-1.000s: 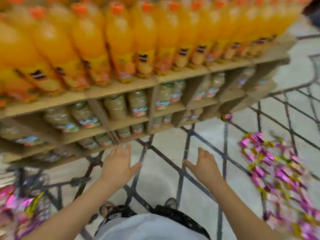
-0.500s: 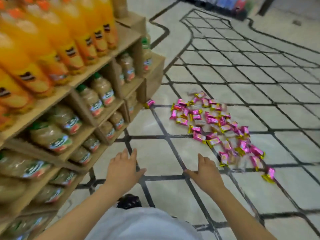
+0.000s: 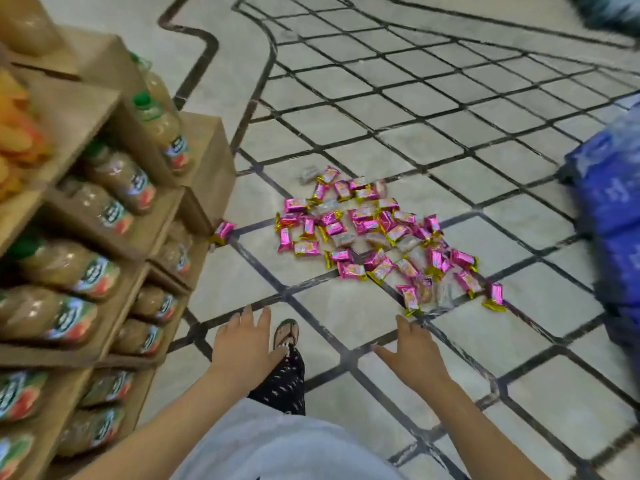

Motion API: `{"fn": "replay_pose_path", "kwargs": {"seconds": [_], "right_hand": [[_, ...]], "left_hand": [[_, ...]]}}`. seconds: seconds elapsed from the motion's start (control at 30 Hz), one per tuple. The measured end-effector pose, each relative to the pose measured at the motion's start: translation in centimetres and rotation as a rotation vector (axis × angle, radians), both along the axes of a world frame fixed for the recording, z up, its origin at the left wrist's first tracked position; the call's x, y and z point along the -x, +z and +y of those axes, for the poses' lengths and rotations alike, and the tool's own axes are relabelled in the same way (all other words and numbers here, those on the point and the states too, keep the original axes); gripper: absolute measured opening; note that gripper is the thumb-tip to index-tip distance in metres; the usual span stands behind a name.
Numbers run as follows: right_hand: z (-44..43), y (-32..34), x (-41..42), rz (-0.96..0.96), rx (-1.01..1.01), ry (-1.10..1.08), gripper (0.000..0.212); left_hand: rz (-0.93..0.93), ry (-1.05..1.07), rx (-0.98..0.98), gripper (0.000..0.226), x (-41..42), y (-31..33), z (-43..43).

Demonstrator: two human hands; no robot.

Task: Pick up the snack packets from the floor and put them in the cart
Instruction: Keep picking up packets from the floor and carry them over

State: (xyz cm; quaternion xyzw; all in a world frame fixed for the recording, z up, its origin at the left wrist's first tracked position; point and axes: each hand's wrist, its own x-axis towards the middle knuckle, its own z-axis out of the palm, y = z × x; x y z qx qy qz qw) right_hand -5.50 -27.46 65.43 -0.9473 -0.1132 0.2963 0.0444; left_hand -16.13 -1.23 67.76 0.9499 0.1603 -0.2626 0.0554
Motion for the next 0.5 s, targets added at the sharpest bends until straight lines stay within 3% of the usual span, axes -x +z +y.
{"fn": "replay_pose_path", "kwargs": {"seconds": [0.27,0.5], "right_hand": [[6.1,-1.1,-13.7,0.050,0.036,-0.085,0.078],[4.7,-3.9,-20.8,0.118,0.066,-0.167,0.072]], "left_hand": [[0.030,-0.158,-0.023,0.085,-16.1,-0.6,7.3],[0.118,-0.282,-0.050,0.084,-25.8,-3.5,7.9]]}}
